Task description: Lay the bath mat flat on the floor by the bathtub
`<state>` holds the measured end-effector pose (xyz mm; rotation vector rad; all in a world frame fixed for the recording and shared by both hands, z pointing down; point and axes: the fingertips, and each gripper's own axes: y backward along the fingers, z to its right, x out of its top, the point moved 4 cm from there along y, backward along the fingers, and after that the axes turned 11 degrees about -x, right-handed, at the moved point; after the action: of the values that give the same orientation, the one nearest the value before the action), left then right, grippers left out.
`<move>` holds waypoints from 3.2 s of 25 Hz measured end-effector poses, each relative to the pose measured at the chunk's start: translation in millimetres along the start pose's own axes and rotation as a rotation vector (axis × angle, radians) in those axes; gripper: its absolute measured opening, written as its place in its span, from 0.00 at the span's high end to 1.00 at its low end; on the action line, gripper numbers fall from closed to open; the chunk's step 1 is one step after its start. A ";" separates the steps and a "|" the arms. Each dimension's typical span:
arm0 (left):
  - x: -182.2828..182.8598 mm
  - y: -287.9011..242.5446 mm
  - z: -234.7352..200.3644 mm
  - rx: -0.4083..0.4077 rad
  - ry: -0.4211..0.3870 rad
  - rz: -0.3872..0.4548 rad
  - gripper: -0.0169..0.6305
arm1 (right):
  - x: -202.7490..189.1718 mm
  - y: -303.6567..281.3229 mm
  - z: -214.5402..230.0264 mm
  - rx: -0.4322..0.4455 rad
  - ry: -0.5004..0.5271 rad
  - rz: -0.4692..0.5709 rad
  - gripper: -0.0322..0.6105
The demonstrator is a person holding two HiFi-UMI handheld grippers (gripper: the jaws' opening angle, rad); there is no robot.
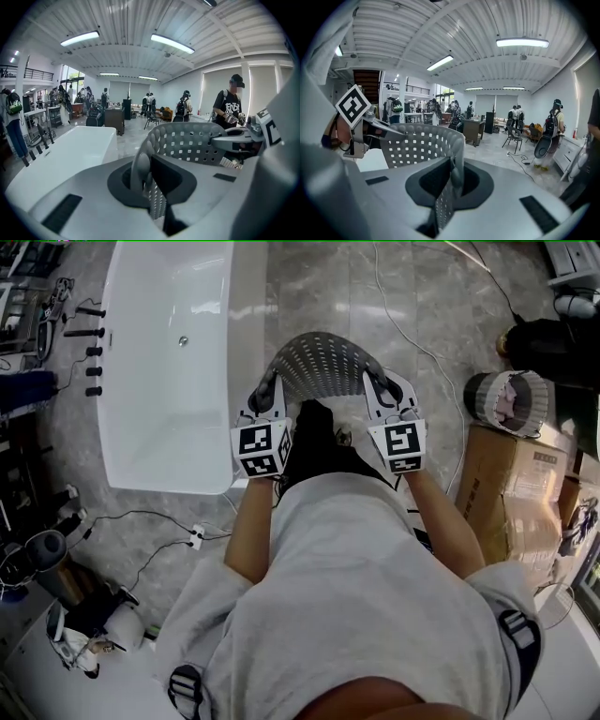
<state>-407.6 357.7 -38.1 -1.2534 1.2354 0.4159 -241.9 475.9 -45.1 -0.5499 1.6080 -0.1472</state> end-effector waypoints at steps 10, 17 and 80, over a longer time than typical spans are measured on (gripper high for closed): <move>-23.9 -46.2 -58.0 -0.011 0.049 -0.032 0.93 | -17.7 -65.8 -29.2 0.124 0.099 -0.070 0.91; -45.1 -79.2 -111.3 -0.010 0.056 -0.052 0.93 | -39.8 -119.7 -48.5 0.132 0.119 -0.116 0.91; -187.1 -368.6 -268.6 -0.177 0.026 -0.416 0.93 | -229.4 -389.0 -23.2 -0.034 0.032 -0.446 0.91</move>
<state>-302.0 66.5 345.4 -1.6288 0.9398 0.2071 -159.7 229.5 325.0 -0.9319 1.5001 -0.4635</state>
